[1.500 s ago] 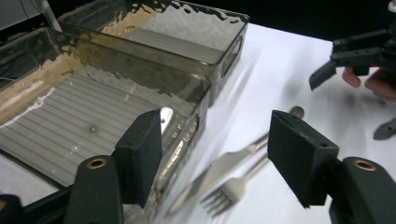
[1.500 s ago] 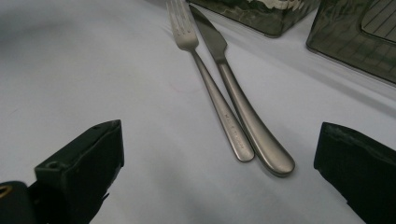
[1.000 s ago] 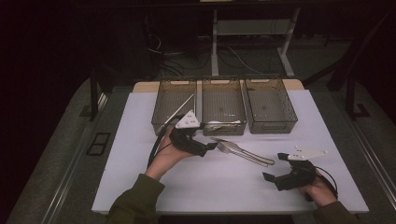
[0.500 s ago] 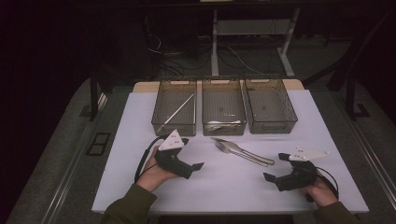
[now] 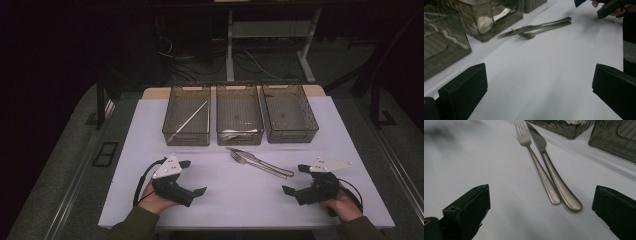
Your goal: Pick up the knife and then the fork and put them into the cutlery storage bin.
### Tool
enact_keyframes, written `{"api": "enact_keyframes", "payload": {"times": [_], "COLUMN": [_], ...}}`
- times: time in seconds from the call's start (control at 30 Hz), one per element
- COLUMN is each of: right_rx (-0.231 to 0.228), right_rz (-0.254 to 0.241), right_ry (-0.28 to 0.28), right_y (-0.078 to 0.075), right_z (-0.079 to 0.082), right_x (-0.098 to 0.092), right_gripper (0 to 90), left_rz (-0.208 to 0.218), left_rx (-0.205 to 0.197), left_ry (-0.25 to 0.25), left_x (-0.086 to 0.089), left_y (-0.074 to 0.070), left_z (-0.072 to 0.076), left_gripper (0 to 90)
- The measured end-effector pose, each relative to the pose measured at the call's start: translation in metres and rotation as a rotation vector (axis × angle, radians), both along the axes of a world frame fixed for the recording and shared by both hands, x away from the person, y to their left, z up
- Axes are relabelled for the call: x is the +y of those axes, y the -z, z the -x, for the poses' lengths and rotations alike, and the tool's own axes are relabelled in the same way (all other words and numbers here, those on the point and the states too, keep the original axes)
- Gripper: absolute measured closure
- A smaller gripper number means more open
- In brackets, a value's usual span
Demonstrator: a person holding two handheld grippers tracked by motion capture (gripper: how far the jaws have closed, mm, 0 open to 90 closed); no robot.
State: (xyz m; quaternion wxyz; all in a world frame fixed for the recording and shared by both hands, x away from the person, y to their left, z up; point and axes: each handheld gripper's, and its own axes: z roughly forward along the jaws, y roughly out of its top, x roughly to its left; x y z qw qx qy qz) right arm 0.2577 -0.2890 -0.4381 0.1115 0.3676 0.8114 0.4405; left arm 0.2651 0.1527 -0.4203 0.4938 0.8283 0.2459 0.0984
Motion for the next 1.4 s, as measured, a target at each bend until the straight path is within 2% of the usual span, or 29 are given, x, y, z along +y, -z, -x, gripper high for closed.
{"api": "enact_keyframes", "payload": {"times": [0.1, 0.23, 0.3, 0.37, 0.5, 0.63, 0.8, 0.93, 1.0, 1.1, 1.2, 1.33, 1.4], "right_rx": [0.006, 0.015, 0.020, -0.006, -0.027, -0.037, -0.029, -0.022, -0.019, -0.010, -0.005, 0.004, 0.001], "right_rz": [0.010, 0.014, 0.000, -0.003, -0.010, 0.002, 0.023, 0.040, 0.031, 0.028, 0.019, 0.009, 0.019], "right_ry": [0.005, 0.039, 0.051, 0.062, 0.074, 0.040, 0.016, 0.019, 0.013, 0.006, -0.020, -0.039, -0.044], "right_y": [0.000, -0.002, -0.005, -0.009, -0.018, -0.021, -0.025, -0.027, -0.028, -0.031, -0.032, -0.037, -0.038], "right_z": [0.000, -0.001, -0.001, -0.002, -0.004, -0.005, -0.011, -0.018, -0.021, -0.028, -0.035, -0.044, -0.048], "right_x": [-0.001, -0.006, -0.009, -0.010, -0.010, -0.009, -0.007, -0.003, -0.003, -0.001, 0.002, 0.007, 0.010], "right_gripper": [1.6, 1.6, 1.6, 1.6, 1.6, 1.6, 1.7, 1.7, 6.5, 6.8, 14.4, 15.2, 15.4], "left_rz": [-0.004, -0.006, -0.012, -0.008, -0.008, -0.017, -0.010, -0.007, -0.018, -0.019, -0.019, -0.021, -0.019], "left_rx": [0.008, 0.012, 0.011, 0.014, 0.018, 0.022, 0.028, 0.032, 0.033, 0.029, 0.029, 0.032, 0.031], "left_ry": [0.000, 0.004, 0.008, 0.005, 0.007, 0.019, 0.017, 0.016, 0.021, 0.027, 0.028, 0.027, 0.028], "left_x": [0.002, 0.001, 0.002, 0.002, 0.001, -0.002, -0.002, -0.002, -0.003, -0.005, -0.004, -0.004, -0.005], "left_y": [0.002, 0.004, 0.004, 0.004, 0.005, 0.005, 0.006, 0.007, 0.006, 0.007, 0.007, 0.007, 0.007], "left_z": [0.001, -0.001, -0.001, -0.001, -0.001, -0.002, -0.002, -0.003, -0.003, -0.002, -0.003, -0.003, -0.003], "left_gripper": [0.0, 0.0, 0.0, 0.0, 0.0, 0.0, 0.0, 0.0, 0.0, 0.0, 0.0, 0.0, 0.0]}}
